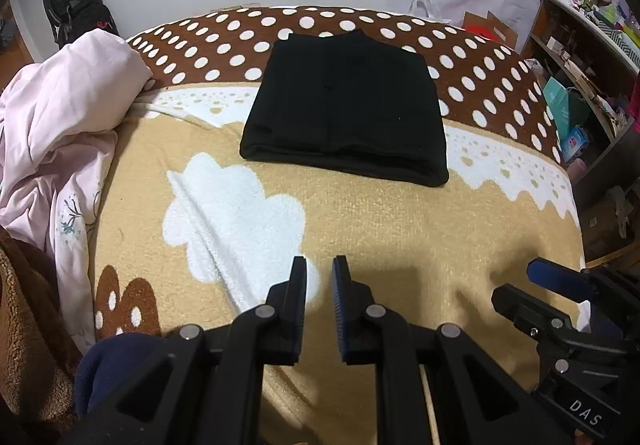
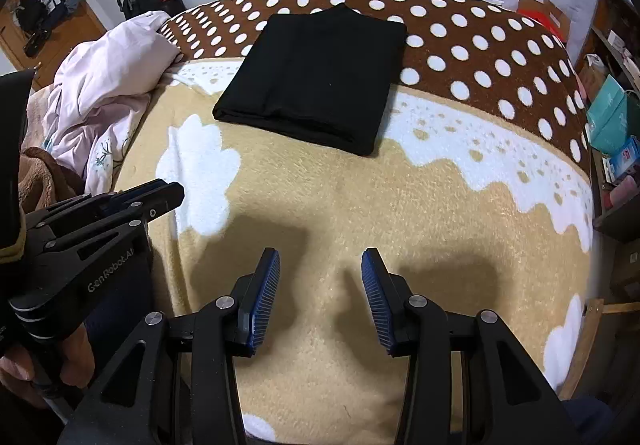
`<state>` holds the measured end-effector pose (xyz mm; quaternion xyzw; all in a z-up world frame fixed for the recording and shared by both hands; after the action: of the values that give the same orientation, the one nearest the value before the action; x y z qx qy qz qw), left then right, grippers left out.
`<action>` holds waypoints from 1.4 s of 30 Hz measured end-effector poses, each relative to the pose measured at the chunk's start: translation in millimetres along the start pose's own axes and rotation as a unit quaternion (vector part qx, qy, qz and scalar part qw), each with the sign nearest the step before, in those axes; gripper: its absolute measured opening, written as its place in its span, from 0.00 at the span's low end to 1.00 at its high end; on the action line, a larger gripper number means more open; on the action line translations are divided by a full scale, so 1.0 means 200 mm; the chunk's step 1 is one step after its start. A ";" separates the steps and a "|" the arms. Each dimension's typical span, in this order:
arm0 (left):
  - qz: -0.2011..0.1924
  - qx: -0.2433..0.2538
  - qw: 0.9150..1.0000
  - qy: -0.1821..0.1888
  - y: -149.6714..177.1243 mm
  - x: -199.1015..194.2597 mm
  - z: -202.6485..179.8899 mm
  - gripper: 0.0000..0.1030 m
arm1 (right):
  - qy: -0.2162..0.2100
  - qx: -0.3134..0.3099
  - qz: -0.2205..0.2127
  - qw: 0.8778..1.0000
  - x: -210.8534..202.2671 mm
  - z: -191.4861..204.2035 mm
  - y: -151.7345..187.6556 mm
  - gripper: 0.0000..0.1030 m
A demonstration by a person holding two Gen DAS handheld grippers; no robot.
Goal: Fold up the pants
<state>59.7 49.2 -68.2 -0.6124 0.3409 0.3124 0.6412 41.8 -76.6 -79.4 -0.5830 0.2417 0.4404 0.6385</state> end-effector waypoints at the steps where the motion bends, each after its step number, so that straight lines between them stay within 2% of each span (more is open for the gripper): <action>1: 0.000 -0.001 1.000 0.000 0.00 0.00 0.00 0.16 | 0.000 -0.001 0.000 1.000 0.00 0.00 0.00 0.42; 42: -0.003 -0.008 1.000 0.008 0.00 0.00 -0.01 0.16 | -0.002 -0.006 0.003 1.000 0.01 0.00 0.00 0.42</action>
<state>59.7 47.0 -68.3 -0.6209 0.3420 0.3083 0.6344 43.7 -75.2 -81.2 -0.5853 0.2396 0.4448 0.6342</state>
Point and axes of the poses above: each gripper's, at about its wrist camera, not at the fingertips, and x roughly the way its jaws point, z to its left, y to its underside, the point moved 2 cm from there along x, roughly the way its jaws point, and after that the axes turned 7 degrees about -z, right-handed, at the moved point
